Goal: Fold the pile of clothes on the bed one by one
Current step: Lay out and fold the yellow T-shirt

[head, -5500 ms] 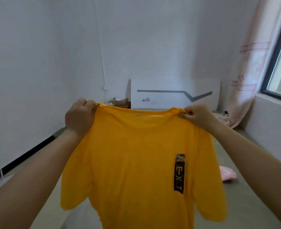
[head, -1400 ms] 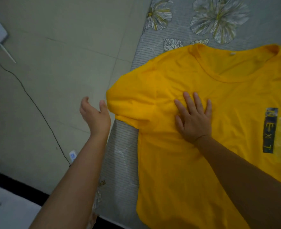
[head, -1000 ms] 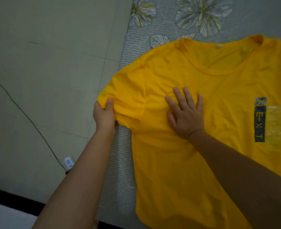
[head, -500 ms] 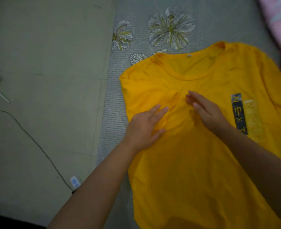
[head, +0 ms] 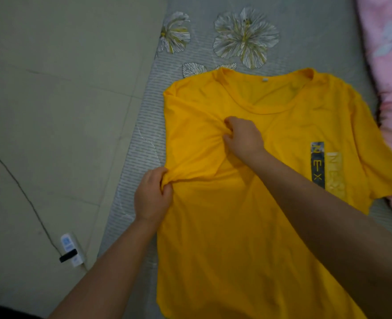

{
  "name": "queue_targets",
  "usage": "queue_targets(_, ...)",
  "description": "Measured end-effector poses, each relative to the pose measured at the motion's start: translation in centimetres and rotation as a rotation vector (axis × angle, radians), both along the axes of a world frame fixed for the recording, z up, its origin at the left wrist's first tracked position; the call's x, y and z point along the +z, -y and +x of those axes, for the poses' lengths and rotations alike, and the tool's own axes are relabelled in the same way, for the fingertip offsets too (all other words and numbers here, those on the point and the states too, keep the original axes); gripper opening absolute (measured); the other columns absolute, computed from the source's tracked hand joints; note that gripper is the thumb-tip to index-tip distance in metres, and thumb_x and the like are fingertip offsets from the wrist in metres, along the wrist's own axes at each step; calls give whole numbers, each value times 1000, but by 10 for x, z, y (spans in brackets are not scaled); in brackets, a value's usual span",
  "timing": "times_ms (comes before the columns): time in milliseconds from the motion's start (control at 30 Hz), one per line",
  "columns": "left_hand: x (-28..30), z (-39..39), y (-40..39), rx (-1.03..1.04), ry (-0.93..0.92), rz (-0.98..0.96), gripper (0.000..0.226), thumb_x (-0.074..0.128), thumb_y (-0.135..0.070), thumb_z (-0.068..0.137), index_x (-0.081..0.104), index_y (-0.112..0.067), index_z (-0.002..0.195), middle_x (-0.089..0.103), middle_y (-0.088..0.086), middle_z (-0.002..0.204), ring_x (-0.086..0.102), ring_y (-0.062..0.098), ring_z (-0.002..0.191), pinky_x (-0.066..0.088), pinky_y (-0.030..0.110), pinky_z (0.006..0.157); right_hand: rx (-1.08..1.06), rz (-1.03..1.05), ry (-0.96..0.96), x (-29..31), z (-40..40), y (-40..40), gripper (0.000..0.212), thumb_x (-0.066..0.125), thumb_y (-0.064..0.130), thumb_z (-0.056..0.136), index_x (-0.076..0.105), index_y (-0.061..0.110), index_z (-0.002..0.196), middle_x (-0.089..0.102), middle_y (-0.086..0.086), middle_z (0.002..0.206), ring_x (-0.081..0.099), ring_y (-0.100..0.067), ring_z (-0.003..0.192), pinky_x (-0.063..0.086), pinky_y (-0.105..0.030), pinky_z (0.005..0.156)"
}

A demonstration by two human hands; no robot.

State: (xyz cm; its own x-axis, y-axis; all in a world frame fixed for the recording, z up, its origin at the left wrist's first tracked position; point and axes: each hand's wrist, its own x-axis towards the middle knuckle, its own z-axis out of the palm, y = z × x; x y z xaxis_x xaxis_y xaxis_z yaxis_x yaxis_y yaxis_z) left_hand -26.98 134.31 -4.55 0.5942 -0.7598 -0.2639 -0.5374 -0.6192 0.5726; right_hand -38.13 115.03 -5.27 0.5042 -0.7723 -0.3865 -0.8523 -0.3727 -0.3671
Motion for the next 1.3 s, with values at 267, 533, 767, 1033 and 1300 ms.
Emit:
queue_targets(267,-2,11,-22,122,-116,-40,14,58,0,83,64,-5,95,62,7,80,61,26,74,38,24,62,106,151,-229,29,-19,-1,42,60,6,80,54,6,121,59,-22,114,53,-33,108,37,-32,82)
queue_targets(533,-2,13,-5,-51,-56,-16,50,27,-37,82,66,-9,96,65,10,96,60,25,88,44,27,73,68,134,56,42,88,20,57,54,33,91,33,8,138,49,-15,132,47,-27,119,39,-33,93)
queue_targets(767,-7,17,-3,-145,-94,-263,29,41,-14,71,65,3,74,61,19,72,61,31,62,51,34,52,216,210,106,36,136,38,35,47,8,93,52,11,127,53,-11,129,52,-13,99,43,-20,83)
queue_targets(1033,-9,31,-10,23,208,-196,7,64,6,72,67,8,79,58,18,61,55,28,48,41,26,46,-5,277,260,21,138,45,35,44,1,92,53,6,126,54,-12,126,52,-8,86,46,-11,74)
queue_targets(1300,-19,13,-8,-192,536,-376,22,54,-12,76,52,-15,98,69,17,87,47,27,88,41,35,71,164,89,104,31,70,21,46,57,22,90,44,9,133,57,-11,120,53,-18,103,37,-20,80)
